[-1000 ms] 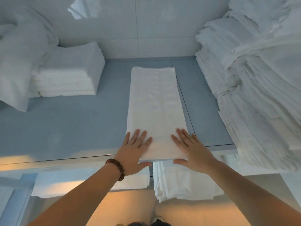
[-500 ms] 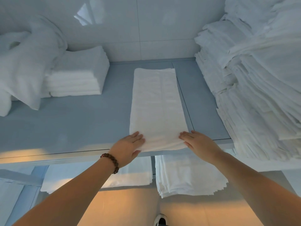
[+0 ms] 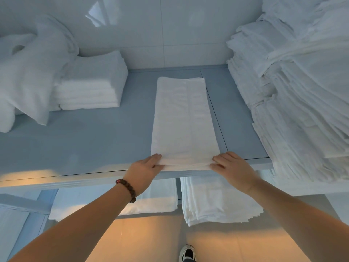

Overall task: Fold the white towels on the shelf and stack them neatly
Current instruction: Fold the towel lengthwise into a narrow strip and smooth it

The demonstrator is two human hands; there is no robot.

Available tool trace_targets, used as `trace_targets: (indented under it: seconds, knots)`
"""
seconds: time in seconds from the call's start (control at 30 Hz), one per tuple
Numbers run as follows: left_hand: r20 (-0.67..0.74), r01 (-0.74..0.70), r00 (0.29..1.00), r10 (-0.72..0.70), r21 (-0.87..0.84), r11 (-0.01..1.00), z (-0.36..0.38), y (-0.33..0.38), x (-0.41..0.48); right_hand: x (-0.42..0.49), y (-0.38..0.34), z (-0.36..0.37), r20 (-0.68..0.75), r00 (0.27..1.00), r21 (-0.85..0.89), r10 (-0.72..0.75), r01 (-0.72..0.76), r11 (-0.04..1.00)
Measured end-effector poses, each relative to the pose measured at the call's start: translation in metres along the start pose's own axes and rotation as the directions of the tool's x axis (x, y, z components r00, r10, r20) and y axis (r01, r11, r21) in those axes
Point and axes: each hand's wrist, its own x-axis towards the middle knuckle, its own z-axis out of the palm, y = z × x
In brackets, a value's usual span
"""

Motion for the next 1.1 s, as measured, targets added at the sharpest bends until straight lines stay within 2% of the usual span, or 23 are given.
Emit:
trace_targets:
  seconds: [0.17, 0.3, 0.4, 0.47, 0.6, 0.73, 0.83, 0.97, 1.1]
  knots:
    - [0.008, 0.023, 1.000, -0.024, 0.089, 0.996, 0.010, -0.005, -0.011, -0.009, -0.005, 0.004, -0.003, 1.000, -0.026, 0.001, -0.001, 1.000]
    - [0.066, 0.007, 0.998, -0.017, 0.157, 0.988, 0.009, -0.010, -0.016, -0.005, -0.009, 0.002, -0.020, 0.995, 0.008, 0.097, -0.096, 0.995]
    - [-0.012, -0.004, 1.000, 0.005, 0.104, 0.995, -0.005, -0.013, -0.013, -0.002, -0.012, -0.006, -0.034, 0.992, 0.079, 0.123, -0.120, 0.990]
    - [-0.121, -0.063, 0.990, 0.072, 0.080, 0.995, -0.021, -0.016, -0.013, -0.004, -0.016, -0.021, -0.059, 0.985, 0.135, 0.160, -0.151, 0.979]
    - [-0.336, -0.136, 0.932, 0.137, 0.027, 0.990, -0.069, -0.018, -0.015, -0.004, -0.030, -0.069, -0.142, 0.934, 0.240, 0.328, -0.289, 0.927]
    - [-0.456, -0.210, 0.871, 0.181, -0.013, 0.978, -0.128, -0.017, -0.022, -0.001, -0.042, -0.119, -0.222, 0.878, 0.221, 0.424, -0.378, 0.899]
    - [-0.450, -0.222, 0.875, 0.180, -0.043, 0.974, -0.169, -0.024, -0.035, 0.002, -0.056, -0.161, -0.237, 0.849, 0.236, 0.472, -0.421, 0.876]
    - [-0.419, -0.227, 0.888, 0.186, -0.049, 0.973, -0.228, -0.030, -0.059, 0.008, -0.081, -0.218, -0.321, 0.839, 0.287, 0.439, -0.355, 0.890]
    - [-0.420, -0.248, 0.877, 0.233, 0.019, 0.969, -0.286, -0.029, -0.082, 0.007, -0.093, -0.274, -0.316, 0.849, 0.283, 0.423, -0.341, 0.896]
